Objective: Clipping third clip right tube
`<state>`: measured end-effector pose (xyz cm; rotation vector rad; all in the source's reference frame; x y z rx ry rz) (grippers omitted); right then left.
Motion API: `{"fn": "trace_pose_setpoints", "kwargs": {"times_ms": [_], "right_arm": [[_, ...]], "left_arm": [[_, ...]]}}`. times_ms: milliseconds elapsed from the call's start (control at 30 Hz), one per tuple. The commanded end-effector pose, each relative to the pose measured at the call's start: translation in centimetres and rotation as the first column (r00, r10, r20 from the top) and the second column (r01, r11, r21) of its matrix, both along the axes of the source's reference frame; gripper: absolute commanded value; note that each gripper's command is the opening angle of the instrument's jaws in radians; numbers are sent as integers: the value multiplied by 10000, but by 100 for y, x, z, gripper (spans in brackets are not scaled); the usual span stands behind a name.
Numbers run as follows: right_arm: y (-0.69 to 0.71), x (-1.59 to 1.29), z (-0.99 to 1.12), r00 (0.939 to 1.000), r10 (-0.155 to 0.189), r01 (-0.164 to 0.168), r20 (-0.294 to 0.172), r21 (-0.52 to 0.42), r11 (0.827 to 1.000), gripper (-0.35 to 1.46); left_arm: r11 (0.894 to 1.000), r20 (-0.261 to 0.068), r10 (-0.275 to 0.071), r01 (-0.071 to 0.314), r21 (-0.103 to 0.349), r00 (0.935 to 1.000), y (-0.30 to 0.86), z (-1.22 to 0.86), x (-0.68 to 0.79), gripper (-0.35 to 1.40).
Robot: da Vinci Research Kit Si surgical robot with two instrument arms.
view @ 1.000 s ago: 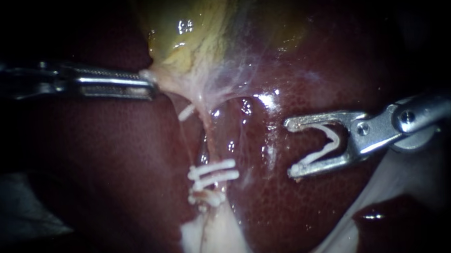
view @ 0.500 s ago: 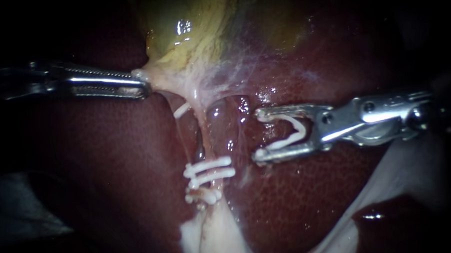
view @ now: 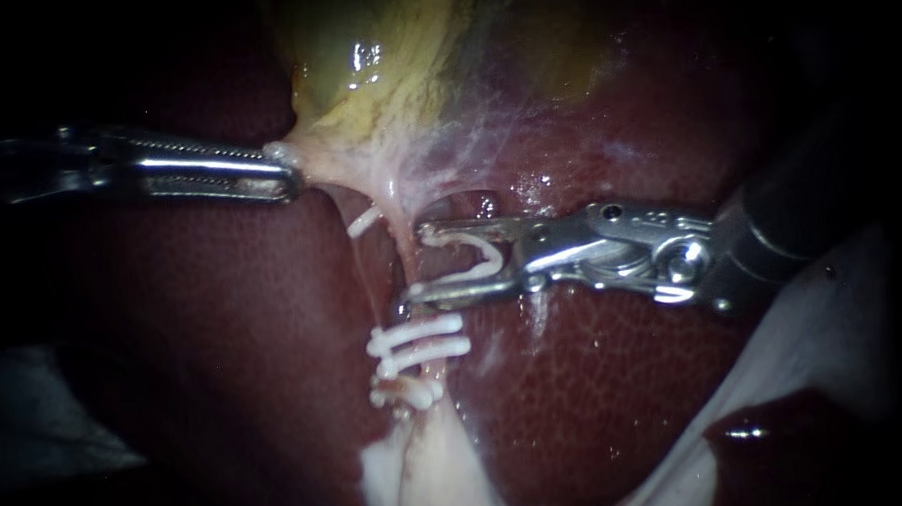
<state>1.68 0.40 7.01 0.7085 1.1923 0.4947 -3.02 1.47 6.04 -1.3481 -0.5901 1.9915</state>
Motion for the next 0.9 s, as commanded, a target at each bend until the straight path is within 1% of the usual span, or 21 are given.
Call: {"fn": "trace_pose_setpoints", "kwargs": {"times_ms": [33,100,167,200,267,367,500,533,600,633,733,900], "right_arm": [[0,3,1,9999,-8,9,-123,97,10000,50],[2,9,1,9989,76,-55,-463,447,9990,50],[3,13,0,9964,169,-101,-827,817,9966,50],[4,16,-1,9935,243,-129,-1115,1019,9947,50],[5,21,-3,9889,333,-136,-1446,1352,9907,50],[6,29,-11,9801,341,-11,-1953,1668,9860,50],[9,33,-24,9701,546,-108,-2366,1827,9831,50],[12,33,-29,9663,638,-163,-2493,1880,9820,50],[16,33,-37,9624,755,-237,-2611,1961,9803,50],[19,33,-41,9614,792,-259,-2635,1999,9795,50],[25,32,-50,9619,921,-387,-2575,2052,9780,49],[27,29,-57,9621,989,-455,-2541,2080,9771,41]], "left_arm": [[10000,-4,-4,4,0,10000,0,0,0,-35],[10000,-4,-4,4,1,10000,0,0,0,-35],[10000,-4,-4,4,1,10000,0,0,0,-35],[10000,-22,-26,26,-9,10000,0,0,0,-35],[10000,-23,-28,27,-9,10000,0,0,0,-35],[10000,-22,-27,27,-9,10000,0,0,0,-35],[10000,-22,-27,27,-9,10000,0,0,0,-35],[10000,-22,-27,27,-9,10000,0,0,0,-35],[10000,-23,-27,27,-9,10000,0,0,0,-35],[10000,-23,-28,28,-9,10000,0,0,0,-35],[10000,-24,-29,29,-9,10000,0,0,-1,-35],[10000,-24,-30,29,-9,10000,0,0,-1,-35]]}}
